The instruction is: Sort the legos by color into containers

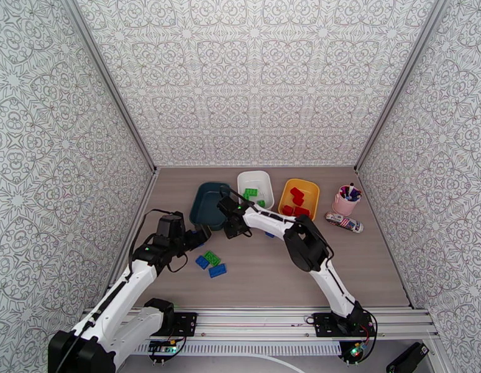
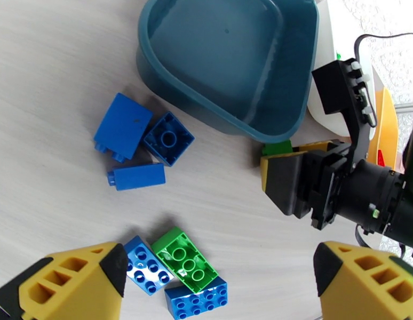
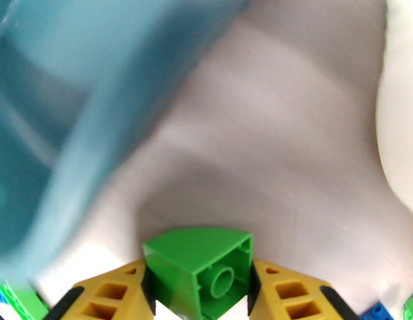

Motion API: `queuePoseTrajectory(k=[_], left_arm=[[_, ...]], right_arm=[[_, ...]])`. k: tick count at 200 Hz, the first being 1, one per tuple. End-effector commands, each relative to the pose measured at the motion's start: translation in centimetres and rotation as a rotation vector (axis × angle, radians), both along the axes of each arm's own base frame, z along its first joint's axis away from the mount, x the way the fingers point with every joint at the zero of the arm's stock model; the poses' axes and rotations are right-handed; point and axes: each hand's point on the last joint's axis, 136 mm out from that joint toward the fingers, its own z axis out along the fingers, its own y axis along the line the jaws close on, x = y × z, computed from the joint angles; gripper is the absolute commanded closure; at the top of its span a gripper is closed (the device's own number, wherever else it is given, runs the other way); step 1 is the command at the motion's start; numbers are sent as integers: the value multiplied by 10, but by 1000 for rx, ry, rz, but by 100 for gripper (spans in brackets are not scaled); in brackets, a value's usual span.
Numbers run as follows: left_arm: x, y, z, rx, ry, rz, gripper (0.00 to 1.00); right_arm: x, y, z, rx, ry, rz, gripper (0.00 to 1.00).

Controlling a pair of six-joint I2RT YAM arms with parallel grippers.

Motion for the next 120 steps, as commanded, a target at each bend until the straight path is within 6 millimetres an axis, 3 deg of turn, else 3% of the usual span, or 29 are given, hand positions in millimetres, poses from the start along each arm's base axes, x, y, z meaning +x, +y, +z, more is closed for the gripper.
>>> queuePoseTrajectory(k=[1,48,88,120], left_arm=[[8,-11,7,-2,-12,-24,2],[37,-48,21,-15,-45,-110,1],[63,-81,44,-16,-90,-176,1],[71,-102,53,27,-99,-232,1]], right_arm=[[2,-5,45,62,-68,-21,55],[13,-44,81,78,-111,-100,56],[53,-81,103,121,-124,-219,56],[87,-92,116,169,-115,-283,54]])
